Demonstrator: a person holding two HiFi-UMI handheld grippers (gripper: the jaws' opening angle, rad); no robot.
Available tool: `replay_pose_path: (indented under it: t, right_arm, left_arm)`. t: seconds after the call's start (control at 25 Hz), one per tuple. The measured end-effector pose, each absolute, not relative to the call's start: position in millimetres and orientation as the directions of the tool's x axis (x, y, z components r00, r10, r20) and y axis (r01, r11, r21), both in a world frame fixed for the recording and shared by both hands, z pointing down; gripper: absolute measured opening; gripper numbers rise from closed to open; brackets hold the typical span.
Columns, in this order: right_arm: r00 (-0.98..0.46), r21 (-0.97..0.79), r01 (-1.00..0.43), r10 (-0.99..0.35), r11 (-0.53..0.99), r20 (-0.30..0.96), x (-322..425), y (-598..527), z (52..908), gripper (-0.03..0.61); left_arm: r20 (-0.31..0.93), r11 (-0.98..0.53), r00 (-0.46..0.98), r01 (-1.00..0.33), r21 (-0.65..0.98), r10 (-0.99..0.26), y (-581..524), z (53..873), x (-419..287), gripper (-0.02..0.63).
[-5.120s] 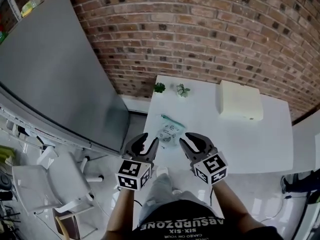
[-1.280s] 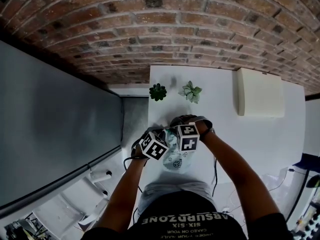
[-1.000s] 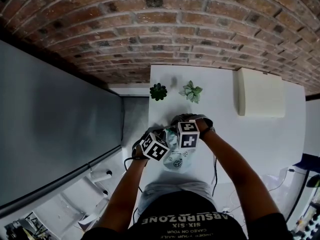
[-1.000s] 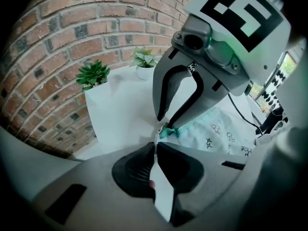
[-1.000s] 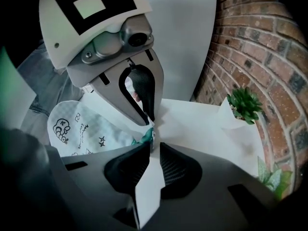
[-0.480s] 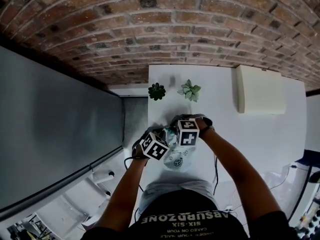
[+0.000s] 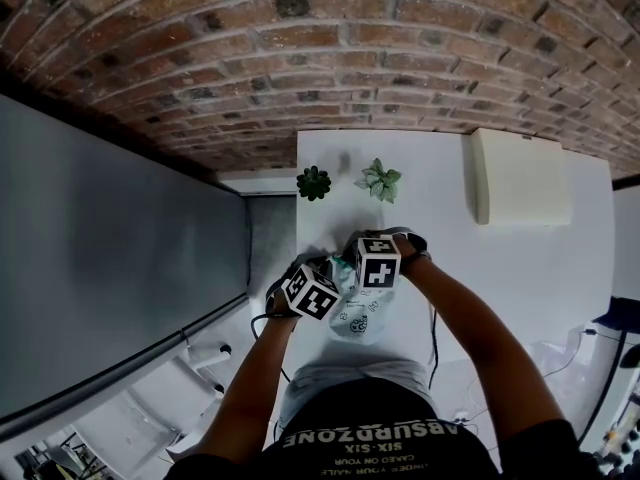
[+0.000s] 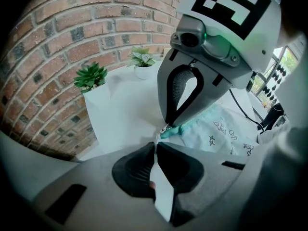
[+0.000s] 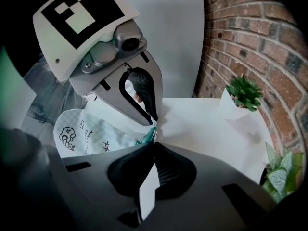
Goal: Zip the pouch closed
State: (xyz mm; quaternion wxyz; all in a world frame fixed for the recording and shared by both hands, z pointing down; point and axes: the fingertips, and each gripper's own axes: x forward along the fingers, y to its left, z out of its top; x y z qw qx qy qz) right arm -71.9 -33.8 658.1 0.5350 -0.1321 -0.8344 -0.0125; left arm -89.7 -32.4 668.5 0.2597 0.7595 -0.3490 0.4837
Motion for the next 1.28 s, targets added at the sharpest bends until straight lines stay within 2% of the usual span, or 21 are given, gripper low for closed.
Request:
replay_pose_path:
  t: [1.28]
  right_arm:
    - [-0.360, -0.117, 0.232, 0.197, 0.966, 0.912, -56, -31, 654, 0.000]
  left_arm:
    - [0.910, -0.590, 0.289, -0.805, 0.062, -0.298, -34, 670, -90, 0.018]
